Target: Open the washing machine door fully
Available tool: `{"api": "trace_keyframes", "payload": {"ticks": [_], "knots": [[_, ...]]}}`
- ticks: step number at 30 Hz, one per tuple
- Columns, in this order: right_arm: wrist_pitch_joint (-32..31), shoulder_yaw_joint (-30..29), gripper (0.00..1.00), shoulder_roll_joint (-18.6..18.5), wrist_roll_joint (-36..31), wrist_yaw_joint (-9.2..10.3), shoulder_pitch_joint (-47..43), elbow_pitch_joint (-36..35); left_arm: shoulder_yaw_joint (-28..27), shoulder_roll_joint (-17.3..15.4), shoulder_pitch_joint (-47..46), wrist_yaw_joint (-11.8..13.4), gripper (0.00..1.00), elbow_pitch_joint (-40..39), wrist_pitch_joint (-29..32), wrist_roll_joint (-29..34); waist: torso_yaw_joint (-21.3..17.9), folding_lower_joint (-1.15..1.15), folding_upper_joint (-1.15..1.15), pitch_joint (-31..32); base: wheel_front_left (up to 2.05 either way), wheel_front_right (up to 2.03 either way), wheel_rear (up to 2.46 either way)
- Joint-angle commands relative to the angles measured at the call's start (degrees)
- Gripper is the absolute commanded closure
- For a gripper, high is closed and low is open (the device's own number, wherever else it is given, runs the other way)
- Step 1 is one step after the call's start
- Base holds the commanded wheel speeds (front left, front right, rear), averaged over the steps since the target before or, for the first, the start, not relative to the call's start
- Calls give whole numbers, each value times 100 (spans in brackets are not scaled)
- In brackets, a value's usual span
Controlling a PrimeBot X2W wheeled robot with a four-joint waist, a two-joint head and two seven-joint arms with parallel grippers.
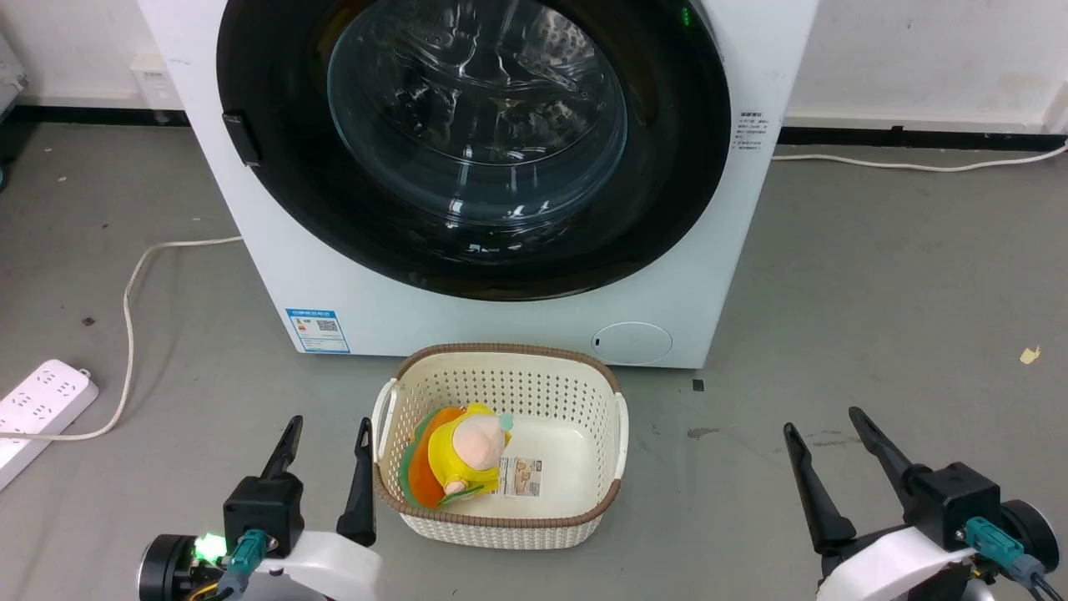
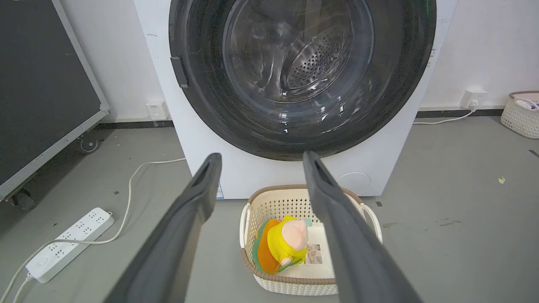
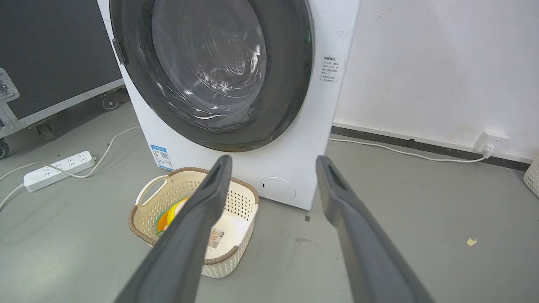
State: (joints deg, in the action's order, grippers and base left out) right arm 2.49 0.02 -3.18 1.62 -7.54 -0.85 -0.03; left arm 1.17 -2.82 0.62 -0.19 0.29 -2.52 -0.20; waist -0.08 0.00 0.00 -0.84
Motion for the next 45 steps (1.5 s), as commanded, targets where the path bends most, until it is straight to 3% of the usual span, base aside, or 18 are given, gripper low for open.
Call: {"api": "trace_keyframes", "payload": {"ticks": [1,10,23,25,26,35,36,45], "knots": [[63,-16,0,6,66,1,-28,-31,22,-1,10,-27,0,-3,-59,-27,4,0,0,-17,0,0,0],[170,-39,0,-4,139,1,101,-44,89,-2,-57,-37,0,-31,-166,-39,50,0,0,-205,0,0,0],[320,75,0,-464,611,2,997,71,246,-2,-268,-38,0,-110,-346,-73,186,0,0,-642,0,0,0],[292,91,81,-534,746,2,1192,114,269,-2,-305,-35,0,-122,-370,-80,211,0,0,-714,0,0,0],[275,95,100,-568,817,2,1292,135,280,-2,-323,-34,0,-130,-382,-84,224,0,0,-750,0,0,0],[-24,-17,100,-754,1635,3,2306,512,380,-3,-500,-10,0,-195,-490,-125,365,0,0,-1103,0,0,0],[-234,-167,100,-757,2041,3,2789,816,422,-3,-571,-10,0,-222,-538,-137,434,0,0,-1255,0,0,0],[-697,-463,100,-775,2812,3,3711,1524,505,-3,-670,1,0,-293,-633,-160,579,0,0,-1539,0,0,0]]}}
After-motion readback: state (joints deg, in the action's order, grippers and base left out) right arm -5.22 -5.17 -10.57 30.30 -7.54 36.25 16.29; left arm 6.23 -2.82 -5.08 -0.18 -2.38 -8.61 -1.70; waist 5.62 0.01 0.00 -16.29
